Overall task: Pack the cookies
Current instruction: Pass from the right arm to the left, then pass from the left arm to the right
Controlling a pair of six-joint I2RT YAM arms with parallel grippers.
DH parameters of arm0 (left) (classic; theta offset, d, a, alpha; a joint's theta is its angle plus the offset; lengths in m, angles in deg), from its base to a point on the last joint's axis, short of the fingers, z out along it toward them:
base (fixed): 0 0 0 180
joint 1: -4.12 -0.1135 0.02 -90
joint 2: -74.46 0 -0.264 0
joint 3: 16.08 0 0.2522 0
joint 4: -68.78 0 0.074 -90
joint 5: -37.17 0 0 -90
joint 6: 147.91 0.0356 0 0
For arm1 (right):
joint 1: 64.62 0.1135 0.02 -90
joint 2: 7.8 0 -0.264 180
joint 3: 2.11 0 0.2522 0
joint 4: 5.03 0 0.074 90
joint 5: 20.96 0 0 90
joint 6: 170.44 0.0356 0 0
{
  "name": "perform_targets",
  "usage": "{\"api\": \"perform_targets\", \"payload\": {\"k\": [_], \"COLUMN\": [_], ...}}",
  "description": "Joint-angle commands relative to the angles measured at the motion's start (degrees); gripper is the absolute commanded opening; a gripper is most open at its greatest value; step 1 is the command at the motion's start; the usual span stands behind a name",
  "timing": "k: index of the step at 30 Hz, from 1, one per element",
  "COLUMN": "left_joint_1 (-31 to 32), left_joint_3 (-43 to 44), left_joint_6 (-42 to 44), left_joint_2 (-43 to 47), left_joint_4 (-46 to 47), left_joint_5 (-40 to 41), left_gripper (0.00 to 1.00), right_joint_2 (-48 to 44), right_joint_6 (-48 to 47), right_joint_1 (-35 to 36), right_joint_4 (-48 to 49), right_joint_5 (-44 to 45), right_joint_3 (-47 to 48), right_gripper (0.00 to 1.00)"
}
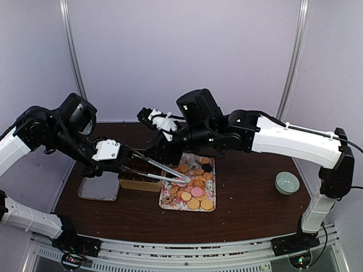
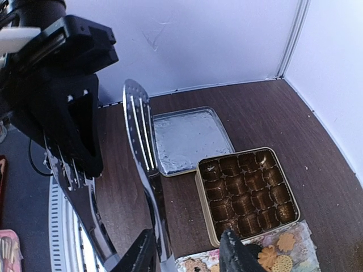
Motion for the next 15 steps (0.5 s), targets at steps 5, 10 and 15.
{"api": "perform_targets", "payload": {"k": [5,10,15], "left_joint_1": [0.0,0.0,0.0], "left_joint_3": [3.9,4.0,4.5], "left_joint_6": [-0.7,-0.6,-0.3], "left_joint_2": [0.2,0.3,0.4], "left_joint_4": [0.9,0.3,-0.9], "left_joint_5": [-3.2,-3.6,-4.8], "left_gripper": [0.0,0.0,0.0], "right_joint_2": [-0.4,-0.5,-1.2], "right_joint_6": [-3.4,-3.8,-3.8], "right_joint_1": [0.2,-0.1,-0.7], "right_joint_4": [-4.8,-5.2,-4.4], "right_joint_5": [-2.9,-2.2,-1.3], "right_joint_3": [-0.3,-1.6,-3.2], "right_gripper": [0.36,0.28,0.12]}}
